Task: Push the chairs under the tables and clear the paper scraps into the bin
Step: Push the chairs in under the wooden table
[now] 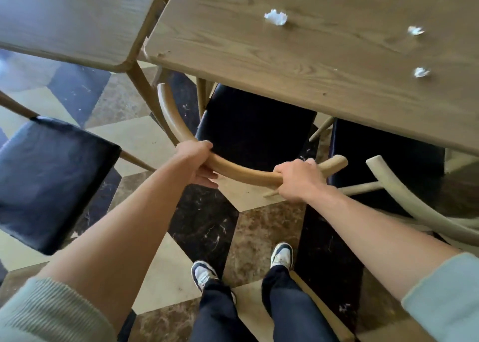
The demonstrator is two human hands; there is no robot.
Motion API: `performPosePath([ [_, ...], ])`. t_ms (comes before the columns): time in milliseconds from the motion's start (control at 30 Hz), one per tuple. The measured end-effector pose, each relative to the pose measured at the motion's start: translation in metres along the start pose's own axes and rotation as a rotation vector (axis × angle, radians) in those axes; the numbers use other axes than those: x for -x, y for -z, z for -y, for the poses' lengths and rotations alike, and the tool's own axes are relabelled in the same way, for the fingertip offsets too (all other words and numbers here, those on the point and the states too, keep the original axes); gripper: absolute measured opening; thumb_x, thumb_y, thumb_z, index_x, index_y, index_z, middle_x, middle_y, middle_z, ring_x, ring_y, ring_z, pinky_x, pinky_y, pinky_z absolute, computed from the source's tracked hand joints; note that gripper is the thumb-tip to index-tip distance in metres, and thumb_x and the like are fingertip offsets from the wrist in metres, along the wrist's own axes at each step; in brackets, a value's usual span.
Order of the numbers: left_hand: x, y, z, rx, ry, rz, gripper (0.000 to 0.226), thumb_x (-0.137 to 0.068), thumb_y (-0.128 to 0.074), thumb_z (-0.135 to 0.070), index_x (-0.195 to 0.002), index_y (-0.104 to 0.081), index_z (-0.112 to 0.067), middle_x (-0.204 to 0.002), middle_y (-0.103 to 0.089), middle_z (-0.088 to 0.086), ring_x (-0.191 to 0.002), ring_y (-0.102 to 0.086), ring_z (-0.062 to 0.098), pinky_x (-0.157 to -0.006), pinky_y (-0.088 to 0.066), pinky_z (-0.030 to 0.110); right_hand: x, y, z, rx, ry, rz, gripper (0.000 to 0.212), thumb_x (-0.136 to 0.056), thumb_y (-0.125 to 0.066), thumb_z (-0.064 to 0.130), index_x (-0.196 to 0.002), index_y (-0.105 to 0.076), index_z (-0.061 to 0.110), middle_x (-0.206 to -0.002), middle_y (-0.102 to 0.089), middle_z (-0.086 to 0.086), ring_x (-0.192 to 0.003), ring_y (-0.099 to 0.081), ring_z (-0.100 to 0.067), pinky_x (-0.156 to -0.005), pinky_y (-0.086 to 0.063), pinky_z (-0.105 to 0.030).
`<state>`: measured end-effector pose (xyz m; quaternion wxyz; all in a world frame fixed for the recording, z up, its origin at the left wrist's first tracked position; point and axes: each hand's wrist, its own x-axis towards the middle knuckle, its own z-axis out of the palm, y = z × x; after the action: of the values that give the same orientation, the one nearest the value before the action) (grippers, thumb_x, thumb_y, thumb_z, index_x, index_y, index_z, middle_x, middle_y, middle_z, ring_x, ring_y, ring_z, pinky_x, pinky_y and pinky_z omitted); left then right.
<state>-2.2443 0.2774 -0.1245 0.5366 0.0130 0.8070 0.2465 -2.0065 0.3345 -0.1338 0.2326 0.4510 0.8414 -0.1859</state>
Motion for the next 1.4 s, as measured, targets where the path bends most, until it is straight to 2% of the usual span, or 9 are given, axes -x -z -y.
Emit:
performPosePath([
  [133,0.008,-0.041,-0.013,-0.007,-0.011,-0.024,0.038,-0.101,-0.051,-0.033,-0.130,-0.044,-0.010,-0.097,-0.070,0.024,-0.063,-0.076,0.038,-0.047,-0.060,0.056,-0.015,0.008,-0.043,0.043,-0.083,-0.087,0.010,-0.073,-0.065,0.025,-0.077,-0.065,0.034,-0.074,-0.058,0.008,-0.086,-0.054,-0.022,-0.096,-0.038,-0.045],
  [233,0.012,-0.037,-0.014,-0.097,-0.054,-0.060,0.044,-0.102,-0.047,-0.038,-0.132,-0.045,-0.006,-0.092,-0.072,0.020,-0.063,-0.076,0.033,-0.052,-0.061,0.058,-0.021,0.005,-0.039,0.044,-0.052,-0.077,0.012,-0.074,-0.063,0.023,-0.078,-0.066,0.033,-0.076,-0.057,0.008,-0.090,-0.052,-0.022,-0.097,-0.036,-0.044],
  [433,0.024,0.000,-0.008,-0.256,-0.044,0.074,0.070,-0.095,-0.037,-0.071,-0.122,-0.053,-0.008,-0.101,-0.071,0.018,-0.089,-0.072,0.038,-0.083,-0.060,0.057,-0.014,0.015,-0.010,-0.088,0.137,-0.054,0.064,-0.076,-0.060,0.015,-0.137,-0.052,0.030,-0.117,-0.059,0.003,-0.111,-0.052,-0.023,-0.103,-0.038,-0.045],
  [533,0.021,0.042,0.015,-0.261,-0.036,0.084,0.085,-0.094,-0.026,-0.077,-0.130,-0.057,-0.006,-0.100,-0.071,0.018,-0.085,-0.071,0.034,-0.088,-0.057,0.054,-0.019,0.033,0.071,-0.242,0.318,-0.185,0.071,-0.075,-0.060,0.011,-0.144,-0.043,0.018,-0.126,-0.053,-0.005,-0.112,-0.050,-0.026,-0.100,-0.043,-0.045],
  [667,0.013,0.148,0.050,-0.229,-0.052,-0.012,0.075,-0.100,-0.026,-0.066,-0.132,-0.057,-0.006,-0.110,-0.072,0.020,-0.081,-0.071,0.031,-0.085,-0.058,0.046,-0.033,0.051,0.206,-0.284,0.441,-0.378,0.056,-0.083,-0.060,0.017,-0.138,-0.049,0.012,-0.122,-0.055,-0.013,-0.105,-0.052,-0.031,-0.094,-0.046,-0.048],
  [1033,-0.021,0.465,0.146,-0.146,-0.021,-0.354,0.059,-0.101,-0.036,-0.056,-0.095,-0.064,-0.004,-0.079,-0.072,0.014,-0.081,-0.074,0.037,-0.077,-0.059,0.046,-0.073,0.054,0.502,-0.219,0.656,-0.101,0.055,-0.085,-0.059,0.019,-0.140,-0.049,0.017,-0.128,-0.053,-0.011,-0.117,-0.051,-0.031,-0.103,-0.043,-0.046],
  [1133,-0.041,0.519,0.143,-0.226,-0.070,-0.401,0.047,-0.103,-0.037,-0.046,-0.097,-0.065,-0.009,-0.083,-0.072,0.013,-0.076,-0.072,0.034,-0.069,-0.061,0.042,-0.097,0.060,0.563,-0.227,0.691,-0.074,0.054,-0.085,-0.059,0.020,-0.139,-0.049,0.019,-0.128,-0.051,-0.009,-0.115,-0.051,-0.030,-0.103,-0.043,-0.047],
  [1267,-0.086,0.607,0.131,-0.274,-0.087,-0.492,0.040,-0.101,-0.045,-0.042,-0.101,-0.067,-0.008,-0.096,-0.072,0.015,-0.089,-0.070,0.033,-0.081,-0.060,0.042,-0.152,0.066,0.653,-0.270,0.699,-0.047,0.052,-0.089,-0.058,0.023,-0.139,-0.048,0.019,-0.128,-0.050,-0.008,-0.114,-0.052,-0.028,-0.103,-0.043,-0.044],
  [1400,-0.115,0.701,0.106,-0.387,-0.075,-0.554,0.034,-0.097,-0.053,-0.030,-0.069,-0.060,-0.011,-0.074,-0.066,0.012,-0.072,-0.061,0.030,-0.064,-0.044,0.033,-0.199,0.080,0.736,-0.344,0.684,0.030,0.049,-0.091,-0.056,0.023,-0.138,-0.049,0.016,-0.128,-0.051,-0.008,-0.117,-0.052,-0.026,-0.104,-0.044,-0.042],
])
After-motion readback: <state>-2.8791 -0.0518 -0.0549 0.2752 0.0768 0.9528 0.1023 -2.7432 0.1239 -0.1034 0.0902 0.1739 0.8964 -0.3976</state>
